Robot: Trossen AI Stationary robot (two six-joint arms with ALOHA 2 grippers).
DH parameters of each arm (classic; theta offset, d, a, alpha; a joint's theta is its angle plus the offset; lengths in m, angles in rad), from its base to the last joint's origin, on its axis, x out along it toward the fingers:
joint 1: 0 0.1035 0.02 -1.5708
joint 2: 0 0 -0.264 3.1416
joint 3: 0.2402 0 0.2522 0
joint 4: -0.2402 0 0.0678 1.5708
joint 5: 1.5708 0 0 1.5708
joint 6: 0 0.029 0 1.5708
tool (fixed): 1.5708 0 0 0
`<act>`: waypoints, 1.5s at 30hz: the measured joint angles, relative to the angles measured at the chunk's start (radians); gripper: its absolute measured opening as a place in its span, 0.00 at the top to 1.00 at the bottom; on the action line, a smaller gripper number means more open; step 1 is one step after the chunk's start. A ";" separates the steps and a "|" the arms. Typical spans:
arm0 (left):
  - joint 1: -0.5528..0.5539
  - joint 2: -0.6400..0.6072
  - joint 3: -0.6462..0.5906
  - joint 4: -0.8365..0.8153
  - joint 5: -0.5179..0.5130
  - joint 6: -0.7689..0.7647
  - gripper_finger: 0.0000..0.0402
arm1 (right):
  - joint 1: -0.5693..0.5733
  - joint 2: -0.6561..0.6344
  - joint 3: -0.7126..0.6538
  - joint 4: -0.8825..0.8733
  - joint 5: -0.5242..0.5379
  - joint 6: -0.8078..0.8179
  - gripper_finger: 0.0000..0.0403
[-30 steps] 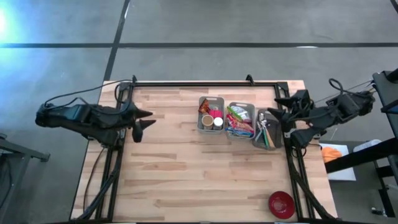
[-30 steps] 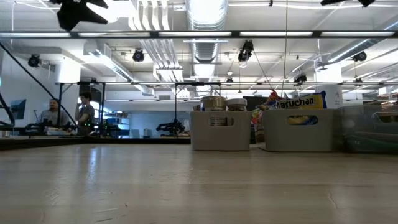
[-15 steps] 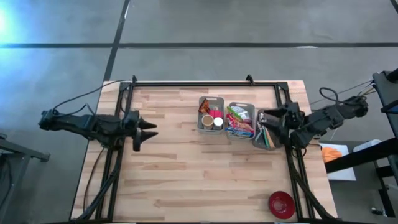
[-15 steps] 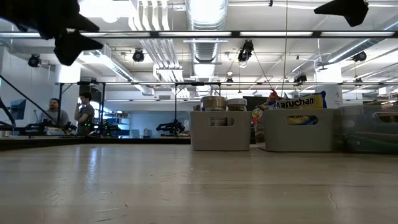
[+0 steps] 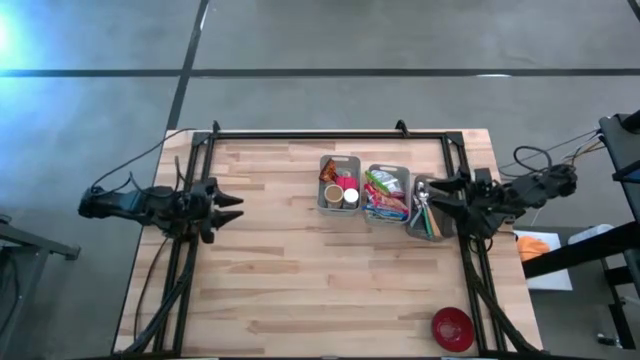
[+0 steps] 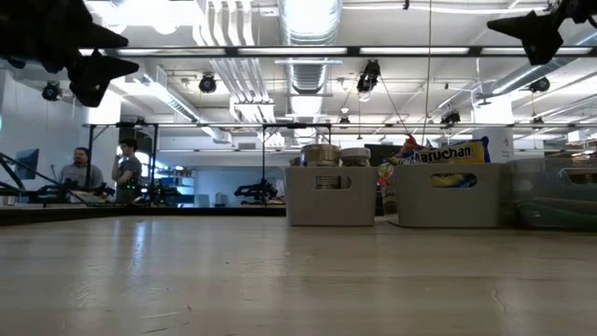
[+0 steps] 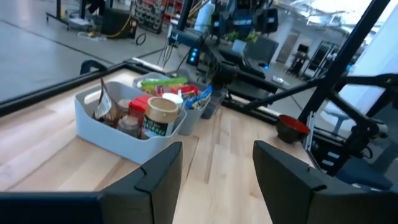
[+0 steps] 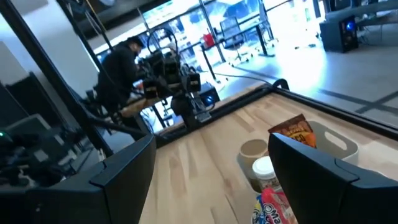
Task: Pick & Place Food Item
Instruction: Return to Home Position
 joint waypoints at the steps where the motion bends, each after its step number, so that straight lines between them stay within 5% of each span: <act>1: 0.000 -0.019 -0.011 0.000 0.000 0.001 0.50 | 0.000 -0.023 -0.016 0.004 0.000 -0.002 0.23; 8: 0.000 -0.081 -0.117 0.056 0.007 -0.011 0.50 | 0.000 -0.154 -0.149 0.138 -0.106 -0.094 0.23; 24: -0.001 -0.070 -0.217 0.192 0.123 0.060 0.50 | -0.001 -0.153 -0.483 0.604 -0.363 -0.177 0.23; 28: -0.002 -0.071 -0.217 0.192 0.123 0.122 0.50 | 0.001 -0.139 -0.498 0.576 -0.459 -0.134 0.23; 45: -0.001 -0.064 -0.217 0.186 0.122 0.173 0.50 | 0.001 -0.139 -0.498 0.426 -0.463 -0.284 0.23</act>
